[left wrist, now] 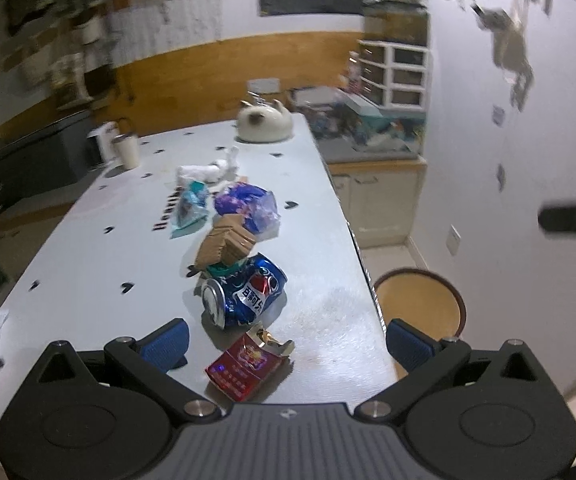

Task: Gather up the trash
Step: 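Grasp the red cigarette pack with the left gripper while the right gripper approaches the blue can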

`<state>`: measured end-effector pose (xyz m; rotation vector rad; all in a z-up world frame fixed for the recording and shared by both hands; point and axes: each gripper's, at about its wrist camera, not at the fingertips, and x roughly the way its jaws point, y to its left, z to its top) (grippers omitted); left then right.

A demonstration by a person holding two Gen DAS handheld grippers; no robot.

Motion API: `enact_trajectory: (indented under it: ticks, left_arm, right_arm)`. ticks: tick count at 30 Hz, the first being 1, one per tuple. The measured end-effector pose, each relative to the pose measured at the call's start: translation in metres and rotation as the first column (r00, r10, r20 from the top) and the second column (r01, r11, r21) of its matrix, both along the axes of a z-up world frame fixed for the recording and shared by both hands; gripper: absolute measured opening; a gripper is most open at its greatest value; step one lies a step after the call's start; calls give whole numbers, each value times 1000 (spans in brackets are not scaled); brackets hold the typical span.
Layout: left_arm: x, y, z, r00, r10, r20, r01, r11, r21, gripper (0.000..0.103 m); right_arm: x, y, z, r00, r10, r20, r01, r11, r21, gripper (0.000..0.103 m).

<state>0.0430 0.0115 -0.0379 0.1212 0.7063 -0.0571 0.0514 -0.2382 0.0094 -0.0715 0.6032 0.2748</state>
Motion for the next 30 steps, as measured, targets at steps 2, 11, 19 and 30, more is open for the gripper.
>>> enact_trajectory:
  ticks: [2,11,19,30]
  left_arm:
    - [13,9,-9,998,-54,-17,55,998,15,103]
    - [79,52,-60,938,-312,-154,322,946,46,103]
    - [105,68,-94,856,-460,-235,472,882,-6,100]
    - [115,75,-126,777,-534,-333,534,839,-102,69]
  right_arm:
    - [7,11,0,1000,-4,7,4,1000,4,103]
    - [50,64,-6,992,-120,-40,121,992,22,103]
    - [102,118,-24,978,-186,-93,190,981,32,103]
    - [157,178,-67,932,-213,-292,252,962,102,103]
